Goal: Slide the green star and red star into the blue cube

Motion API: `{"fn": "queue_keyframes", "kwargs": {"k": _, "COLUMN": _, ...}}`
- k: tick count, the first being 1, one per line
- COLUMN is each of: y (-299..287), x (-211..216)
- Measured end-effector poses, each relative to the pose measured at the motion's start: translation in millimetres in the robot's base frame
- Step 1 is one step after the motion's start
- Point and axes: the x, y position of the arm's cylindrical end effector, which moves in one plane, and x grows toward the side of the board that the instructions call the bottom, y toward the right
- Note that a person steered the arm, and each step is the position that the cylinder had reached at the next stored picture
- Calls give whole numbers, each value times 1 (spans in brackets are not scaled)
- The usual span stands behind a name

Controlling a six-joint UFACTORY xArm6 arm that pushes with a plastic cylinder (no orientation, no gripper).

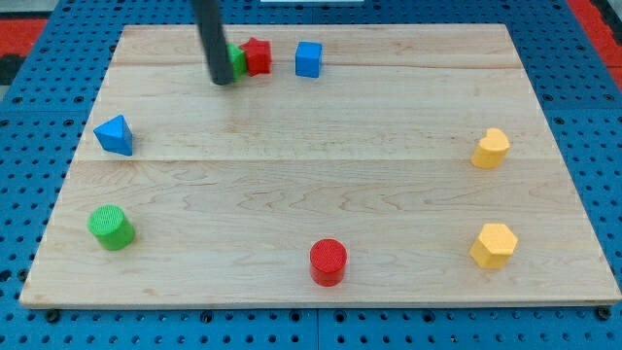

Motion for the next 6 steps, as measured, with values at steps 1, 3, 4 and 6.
{"fn": "queue_keyframes", "kwargs": {"k": 1, "y": -50, "x": -1}}
{"fn": "queue_keyframes", "kwargs": {"k": 3, "y": -24, "x": -27}}
{"fn": "queue_keyframes", "kwargs": {"k": 4, "y": 38, "x": -18}}
{"fn": "queue_keyframes", "kwargs": {"k": 6, "y": -75, "x": 152}}
